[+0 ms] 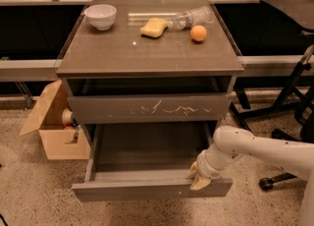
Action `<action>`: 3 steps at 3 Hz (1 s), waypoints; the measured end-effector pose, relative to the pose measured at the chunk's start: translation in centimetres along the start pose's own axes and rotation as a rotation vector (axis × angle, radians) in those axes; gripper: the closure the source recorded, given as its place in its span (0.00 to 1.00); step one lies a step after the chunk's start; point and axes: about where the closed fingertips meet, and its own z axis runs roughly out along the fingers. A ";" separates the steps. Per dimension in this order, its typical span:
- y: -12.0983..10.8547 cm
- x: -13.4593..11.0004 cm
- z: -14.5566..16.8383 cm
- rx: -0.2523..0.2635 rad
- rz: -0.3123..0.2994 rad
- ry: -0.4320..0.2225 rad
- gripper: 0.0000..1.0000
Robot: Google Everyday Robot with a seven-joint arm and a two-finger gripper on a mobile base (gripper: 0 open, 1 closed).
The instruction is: Open middle drawer
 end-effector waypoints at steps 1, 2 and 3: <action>0.0 0.0 0.0 0.000 0.000 0.000 0.37; 0.0 0.0 0.0 0.000 0.000 0.000 0.14; 0.0 0.0 0.0 0.000 0.000 0.000 0.00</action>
Offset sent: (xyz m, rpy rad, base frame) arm 0.0000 0.0000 0.0000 0.0000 0.0000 0.0000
